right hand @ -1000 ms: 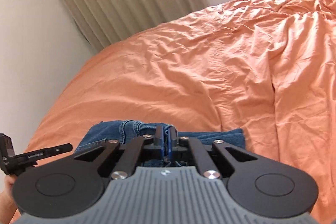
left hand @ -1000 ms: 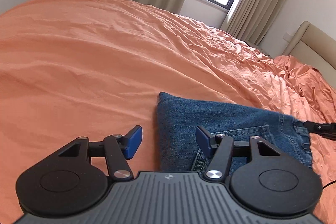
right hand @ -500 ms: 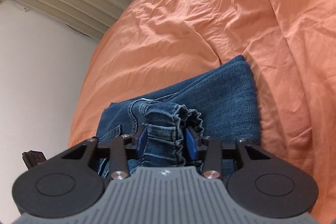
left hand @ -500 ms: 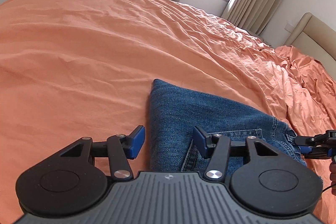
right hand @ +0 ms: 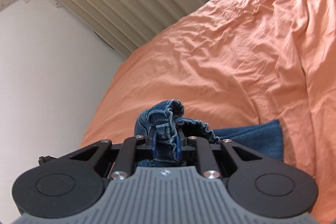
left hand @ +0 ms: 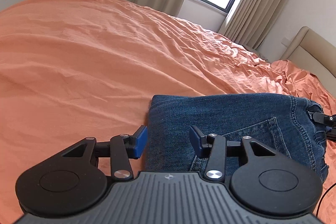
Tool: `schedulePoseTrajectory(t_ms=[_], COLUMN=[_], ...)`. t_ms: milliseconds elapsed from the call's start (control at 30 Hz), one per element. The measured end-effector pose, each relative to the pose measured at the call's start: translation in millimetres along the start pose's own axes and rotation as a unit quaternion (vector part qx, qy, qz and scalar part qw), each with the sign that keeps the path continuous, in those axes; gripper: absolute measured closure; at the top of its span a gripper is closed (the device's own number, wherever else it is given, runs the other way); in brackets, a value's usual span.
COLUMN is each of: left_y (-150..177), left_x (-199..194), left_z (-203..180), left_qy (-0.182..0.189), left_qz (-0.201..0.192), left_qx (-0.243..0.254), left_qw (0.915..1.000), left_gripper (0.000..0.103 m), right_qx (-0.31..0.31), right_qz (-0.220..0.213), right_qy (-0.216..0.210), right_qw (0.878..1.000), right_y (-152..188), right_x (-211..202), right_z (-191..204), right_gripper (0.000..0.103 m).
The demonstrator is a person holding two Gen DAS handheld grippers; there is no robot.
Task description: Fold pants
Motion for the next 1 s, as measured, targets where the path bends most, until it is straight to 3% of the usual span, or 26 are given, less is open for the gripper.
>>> schedulePoseTrajectory(t_ms=[167,367,433,533,633,767,900,1000], left_y=[5.2,7.3,6.0,6.8,11.3,24.1,45.5,66.8], left_x=[9.7,25.3,29.4,18.4,-7.6,-46.8,-84.9,-105.4], left_z=[-18.3,-29.7,-28.3,-28.1,-31.4,-36.9,-47.7,-56.8], left_qy=[0.004,-0.009,-0.017,-0.025,-0.028,-0.026,-0.018,-0.021], left_qz=[0.007,0.030,0.045,0.041,0.031,0.030,0.044,0.066], left_qx=[0.026,0.058,0.057,0.059,0.078,0.119,0.193,0.251], left_qw=[0.9996,0.9978,0.9972,0.9971,0.9961,0.9922,0.9799,0.9654], left_gripper=[0.052,0.054,0.054,0.054,0.054,0.054,0.039,0.038], right_qx=[0.060,0.116,0.109,0.057,-0.020,-0.072,-0.084,-0.082], right_qz=[0.045,0.049,0.048,0.040,0.002,-0.062,-0.107,-0.114], right_qy=[0.073,0.097,0.101,0.125,0.145,0.132,0.149,0.164], right_qw=[0.995,0.987,0.988,0.990,0.989,0.987,0.979,0.976], right_y=[22.8,48.2,47.4,44.9,55.1,89.7,126.7,146.6], right_x=[7.9,25.3,22.5,9.3,-18.9,-56.3,-66.3,-64.6], right_z=[-65.9,-111.9,-106.8,-80.7,-44.0,-3.9,11.9,8.9], right_gripper=[0.091,0.091,0.089,0.078,0.076,0.076,0.076,0.076])
Point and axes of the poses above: each gripper's, at about its wrist camera, not at the fingertips, and x roughly the way its jaws point, z to its left, y to its underside, the point moved 1 cm from there along x, roughly the way its jaws point, and after that the axes turned 5 degrees about -y, right-handed, at the moved point
